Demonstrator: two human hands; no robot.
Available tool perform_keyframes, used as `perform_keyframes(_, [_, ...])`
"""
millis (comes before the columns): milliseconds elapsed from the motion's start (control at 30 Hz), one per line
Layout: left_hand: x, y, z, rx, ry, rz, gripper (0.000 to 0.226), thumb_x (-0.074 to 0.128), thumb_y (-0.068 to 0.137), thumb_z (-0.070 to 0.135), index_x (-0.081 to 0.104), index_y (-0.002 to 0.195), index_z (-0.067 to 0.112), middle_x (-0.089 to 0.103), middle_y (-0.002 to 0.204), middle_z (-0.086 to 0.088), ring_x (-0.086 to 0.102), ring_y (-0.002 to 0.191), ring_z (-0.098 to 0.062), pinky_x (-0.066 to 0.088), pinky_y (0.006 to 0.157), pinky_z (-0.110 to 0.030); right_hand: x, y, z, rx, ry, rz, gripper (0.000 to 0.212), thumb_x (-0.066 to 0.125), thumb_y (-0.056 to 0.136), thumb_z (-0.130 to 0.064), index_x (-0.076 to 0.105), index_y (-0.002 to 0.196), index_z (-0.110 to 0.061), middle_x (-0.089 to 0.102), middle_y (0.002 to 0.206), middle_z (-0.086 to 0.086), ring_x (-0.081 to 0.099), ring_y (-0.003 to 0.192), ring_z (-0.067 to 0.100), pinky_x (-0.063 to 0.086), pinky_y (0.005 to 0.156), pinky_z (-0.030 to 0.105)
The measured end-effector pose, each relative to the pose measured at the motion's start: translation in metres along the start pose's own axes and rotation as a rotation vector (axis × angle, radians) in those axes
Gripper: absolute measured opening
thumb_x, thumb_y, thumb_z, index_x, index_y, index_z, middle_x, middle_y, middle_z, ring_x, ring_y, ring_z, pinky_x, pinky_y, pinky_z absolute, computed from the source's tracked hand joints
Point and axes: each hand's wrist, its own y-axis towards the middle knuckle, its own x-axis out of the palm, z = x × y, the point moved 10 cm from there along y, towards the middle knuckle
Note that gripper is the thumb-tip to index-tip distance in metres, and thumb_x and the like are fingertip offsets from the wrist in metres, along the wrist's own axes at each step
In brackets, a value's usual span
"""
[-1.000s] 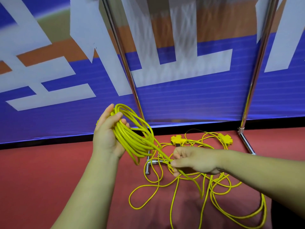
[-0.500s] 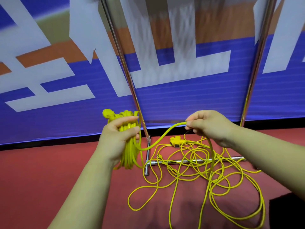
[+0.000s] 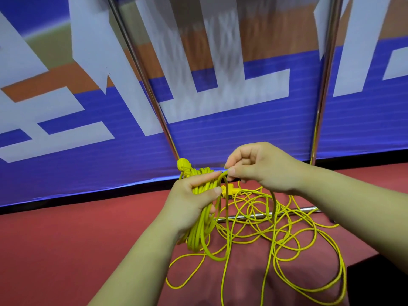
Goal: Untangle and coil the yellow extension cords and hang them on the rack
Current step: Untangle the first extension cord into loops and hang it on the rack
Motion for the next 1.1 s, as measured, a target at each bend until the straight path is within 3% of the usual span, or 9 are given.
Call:
perform_keyframes(200, [0.013, 0.007, -0.004, 0.01, 0.067, -0.024, 0.027, 0.069, 0.092, 0.01, 0.069, 0.119, 0.013, 0.061, 0.061, -0.008, 0.058, 0.049, -0.016, 0.05, 0.049, -0.026, 0.001, -0.004, -0.004, -0.045, 0.006, -0.043, 0.012, 0.069, 0.089, -0.001, 0.062, 0.094, -0.01, 0.073, 0.077, 0.012, 0.063, 0.063, 0.007, 0.049, 0.064, 0.018])
perform_keyframes(300, [0.011, 0.01, 0.0, 0.018, 0.018, -0.001, 0.026, 0.069, 0.092, 0.01, 0.068, 0.118, 0.008, 0.062, 0.064, -0.009, 0.057, 0.047, -0.016, 0.05, 0.047, -0.025, 0.003, -0.002, 0.0, -0.014, 0.047, -0.083, 0.014, 0.066, 0.091, -0.005, 0.059, 0.101, -0.012, 0.072, 0.076, 0.007, 0.062, 0.067, 0.012, 0.051, 0.068, 0.022])
perform_keyframes(433, [-0.027, 0.015, 0.007, 0.033, -0.111, 0.147, 0.024, 0.066, 0.094, 0.01, 0.069, 0.117, 0.007, 0.061, 0.064, -0.006, 0.056, 0.047, -0.016, 0.05, 0.046, -0.027, 0.003, -0.006, 0.028, 0.142, 0.03, -0.223, 0.02, 0.063, 0.095, -0.017, 0.053, 0.112, -0.016, 0.066, 0.077, 0.004, 0.058, 0.076, 0.021, 0.046, 0.075, 0.032])
perform_keyframes(500, [-0.055, 0.016, 0.008, 0.035, -0.201, 0.232, 0.021, 0.063, 0.095, 0.01, 0.069, 0.116, 0.009, 0.059, 0.064, -0.007, 0.055, 0.046, -0.016, 0.049, 0.045, -0.026, -0.003, -0.008, 0.043, 0.205, -0.023, -0.215, 0.028, 0.062, 0.09, -0.026, 0.053, 0.114, -0.016, 0.068, 0.079, 0.003, 0.054, 0.082, 0.024, 0.04, 0.081, 0.039])
perform_keyframes(600, [-0.089, 0.016, 0.002, 0.027, -0.199, 0.345, 0.021, 0.064, 0.095, 0.01, 0.069, 0.116, 0.011, 0.061, 0.06, -0.002, 0.056, 0.047, -0.014, 0.05, 0.044, -0.026, -0.008, -0.004, 0.05, 0.22, 0.025, -0.173, 0.016, 0.058, 0.097, -0.011, 0.055, 0.113, -0.013, 0.07, 0.085, 0.007, 0.061, 0.08, 0.02, 0.043, 0.083, 0.041])
perform_keyframes(733, [-0.109, 0.015, -0.015, -0.008, -0.221, 0.42, 0.028, 0.067, 0.093, 0.006, 0.068, 0.121, 0.008, 0.065, 0.062, -0.001, 0.057, 0.046, -0.013, 0.051, 0.044, -0.026, -0.008, 0.002, 0.047, 0.192, 0.04, -0.129, 0.017, 0.054, 0.098, 0.0, 0.057, 0.112, -0.01, 0.072, 0.088, 0.01, 0.063, 0.075, 0.019, 0.047, 0.076, 0.037])
perform_keyframes(900, [-0.122, 0.017, -0.037, -0.075, -0.492, 0.473, 0.052, 0.064, 0.083, -0.013, 0.064, 0.129, 0.013, 0.063, 0.069, -0.009, 0.055, 0.048, -0.013, 0.05, 0.047, -0.024, -0.029, 0.009, 0.044, 0.223, 0.184, 0.11, 0.019, 0.057, 0.095, 0.003, 0.062, 0.106, -0.011, 0.068, 0.083, 0.011, 0.066, 0.06, 0.018, 0.055, 0.056, 0.029])
perform_keyframes(1100, [-0.144, 0.015, -0.042, 0.022, -0.621, 0.593, 0.062, 0.059, 0.088, -0.012, 0.051, 0.144, 0.014, 0.055, 0.063, -0.006, 0.056, 0.05, -0.014, 0.049, 0.049, -0.024, -0.035, -0.004, 0.085, 0.583, 0.198, 0.162, 0.015, 0.055, 0.096, 0.001, 0.062, 0.106, -0.008, 0.067, 0.073, 0.012, 0.068, 0.054, 0.017, 0.057, 0.048, 0.026])
